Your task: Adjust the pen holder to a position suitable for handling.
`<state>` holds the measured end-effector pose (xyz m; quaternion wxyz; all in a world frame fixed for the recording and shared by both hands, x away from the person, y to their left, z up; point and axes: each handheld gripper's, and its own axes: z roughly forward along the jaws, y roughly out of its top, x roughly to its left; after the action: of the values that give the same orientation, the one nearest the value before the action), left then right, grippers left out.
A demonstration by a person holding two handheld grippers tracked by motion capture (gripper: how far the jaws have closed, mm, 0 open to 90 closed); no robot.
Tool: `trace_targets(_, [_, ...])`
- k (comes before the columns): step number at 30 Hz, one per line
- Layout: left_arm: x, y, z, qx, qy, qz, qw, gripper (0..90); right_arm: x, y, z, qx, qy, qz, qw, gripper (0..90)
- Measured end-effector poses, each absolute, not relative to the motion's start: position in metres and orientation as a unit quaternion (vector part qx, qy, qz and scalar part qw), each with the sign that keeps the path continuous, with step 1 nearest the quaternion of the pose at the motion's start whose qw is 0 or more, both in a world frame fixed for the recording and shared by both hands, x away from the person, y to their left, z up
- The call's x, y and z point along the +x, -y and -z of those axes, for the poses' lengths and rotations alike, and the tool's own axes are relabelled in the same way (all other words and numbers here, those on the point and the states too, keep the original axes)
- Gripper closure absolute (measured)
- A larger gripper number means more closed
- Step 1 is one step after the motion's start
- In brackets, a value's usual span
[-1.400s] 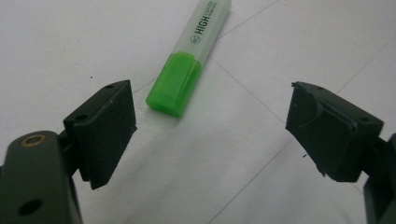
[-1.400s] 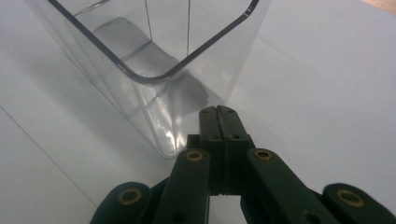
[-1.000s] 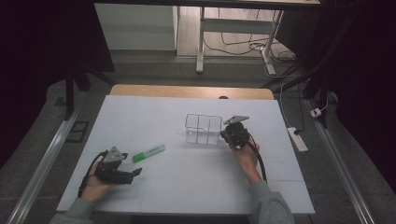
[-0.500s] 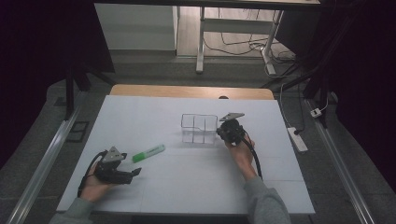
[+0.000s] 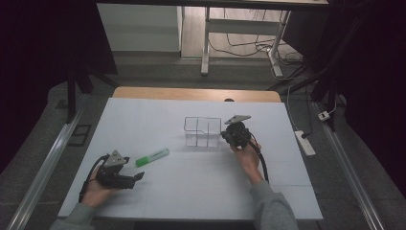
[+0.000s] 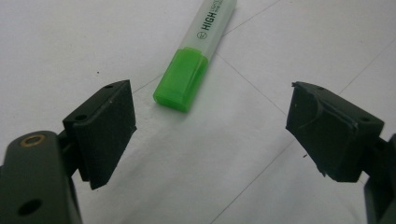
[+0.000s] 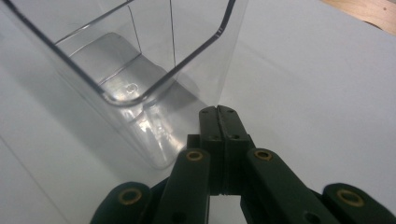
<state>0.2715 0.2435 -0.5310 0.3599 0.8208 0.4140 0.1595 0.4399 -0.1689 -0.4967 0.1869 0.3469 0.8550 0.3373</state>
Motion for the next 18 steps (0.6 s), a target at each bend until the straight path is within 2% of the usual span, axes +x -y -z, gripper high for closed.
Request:
trace_targets(8, [0.271,-0.245,0.531,0.82,-0.417,-0.16,0.359,15.5,0.417,0.193,0.492,0.343,-0.855,-0.342,0.185,89.7])
trace_targets(16, [0.271,-0.246,0.531,0.819,-0.417,-0.162,0.359,15.5,0.395,0.218,0.492,0.347,-0.849,-0.363,0.163,89.4])
trace_targets(18, [0.271,-0.246,0.532,0.819,-0.417,-0.161,0.359,15.5,0.386,0.225,0.493,0.342,-0.848,-0.37,0.161,80.9])
